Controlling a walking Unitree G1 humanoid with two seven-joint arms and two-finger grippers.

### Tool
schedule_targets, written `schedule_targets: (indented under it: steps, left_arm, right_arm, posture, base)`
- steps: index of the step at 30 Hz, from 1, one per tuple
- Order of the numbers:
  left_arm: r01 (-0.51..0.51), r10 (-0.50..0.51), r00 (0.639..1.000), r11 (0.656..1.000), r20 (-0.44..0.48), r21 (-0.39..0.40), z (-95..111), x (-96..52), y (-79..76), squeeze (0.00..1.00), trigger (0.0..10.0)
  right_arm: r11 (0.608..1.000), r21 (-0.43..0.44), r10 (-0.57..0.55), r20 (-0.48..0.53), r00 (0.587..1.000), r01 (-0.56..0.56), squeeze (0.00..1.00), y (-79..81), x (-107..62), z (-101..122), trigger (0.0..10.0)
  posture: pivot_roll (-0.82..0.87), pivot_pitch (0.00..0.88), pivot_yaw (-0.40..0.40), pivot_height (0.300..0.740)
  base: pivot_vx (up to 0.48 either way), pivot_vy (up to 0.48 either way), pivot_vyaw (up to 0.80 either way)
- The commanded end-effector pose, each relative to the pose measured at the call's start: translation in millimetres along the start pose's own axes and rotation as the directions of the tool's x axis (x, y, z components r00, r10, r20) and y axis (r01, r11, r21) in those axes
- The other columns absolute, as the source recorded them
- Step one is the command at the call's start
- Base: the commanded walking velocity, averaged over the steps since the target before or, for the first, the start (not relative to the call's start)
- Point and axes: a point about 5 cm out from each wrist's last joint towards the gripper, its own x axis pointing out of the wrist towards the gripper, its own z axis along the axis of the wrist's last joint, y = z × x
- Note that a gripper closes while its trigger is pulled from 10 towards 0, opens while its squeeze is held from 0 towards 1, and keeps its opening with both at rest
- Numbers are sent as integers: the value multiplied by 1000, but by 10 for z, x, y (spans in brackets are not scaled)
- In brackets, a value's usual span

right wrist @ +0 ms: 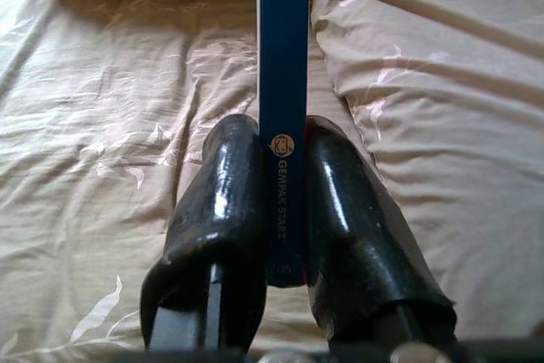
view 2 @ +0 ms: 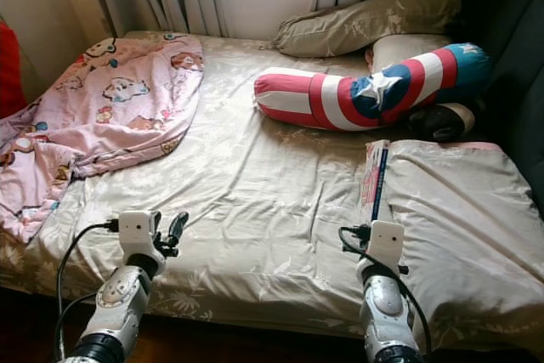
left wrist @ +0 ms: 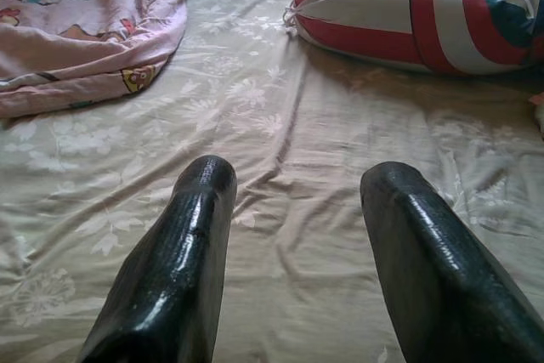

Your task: Clean up the room

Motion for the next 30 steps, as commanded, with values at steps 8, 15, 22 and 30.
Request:
schedule_targets:
  steps: [8,15,22,30]
  left_arm:
    - [-3,3,1000,1000,-12,-13,-10,9,-15,0,10000]
    - [-3,3,1000,1000,-16,-15,-23,2,-18,0,10000]
    - [-2,1,1000,1000,-16,-16,-25,1,-16,0,10000]
    - [13,-13,1000,1000,-27,-17,-42,1,-42,0,10000]
  right_arm:
    - [999,45,-11,54,998,8,0,-5,58,141,10000]
    - [999,53,-3,79,997,-1,0,20,53,173,10000]
    - [999,54,-6,80,997,2,0,17,65,176,10000]
    - [997,74,-19,77,997,13,0,-1,74,182,10000]
  posture:
    - [40,44,-42,740]
    - [41,39,-44,740]
    - [40,30,-38,740]
    - [37,21,-33,740]
  base:
    - [0,0,-211]
    - [0,0,-335]
    - [217,0,0]
    - [273,0,0]
